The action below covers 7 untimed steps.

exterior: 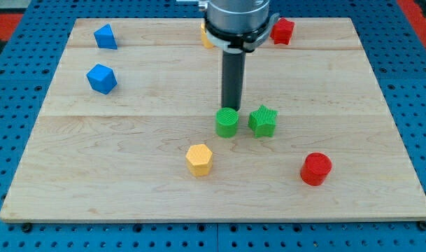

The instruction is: Move the green circle parallel to the hexagon

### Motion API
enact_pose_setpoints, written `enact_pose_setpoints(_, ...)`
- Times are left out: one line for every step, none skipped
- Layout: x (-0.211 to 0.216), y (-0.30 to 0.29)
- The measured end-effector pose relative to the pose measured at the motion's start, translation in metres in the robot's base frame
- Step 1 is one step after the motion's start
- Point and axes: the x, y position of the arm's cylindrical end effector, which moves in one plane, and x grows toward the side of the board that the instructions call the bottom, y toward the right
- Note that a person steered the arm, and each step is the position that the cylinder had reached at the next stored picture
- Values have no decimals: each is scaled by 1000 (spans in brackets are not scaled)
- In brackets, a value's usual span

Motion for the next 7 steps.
enact_pose_setpoints(5, -6)
enact_pose_setpoints(7, 21)
enact_pose_setpoints(31, 35)
enact_pose_setpoints(59, -14)
enact_pose_setpoints(45, -62)
enact_pose_setpoints(16, -60)
enact_pose_setpoints(-7, -67)
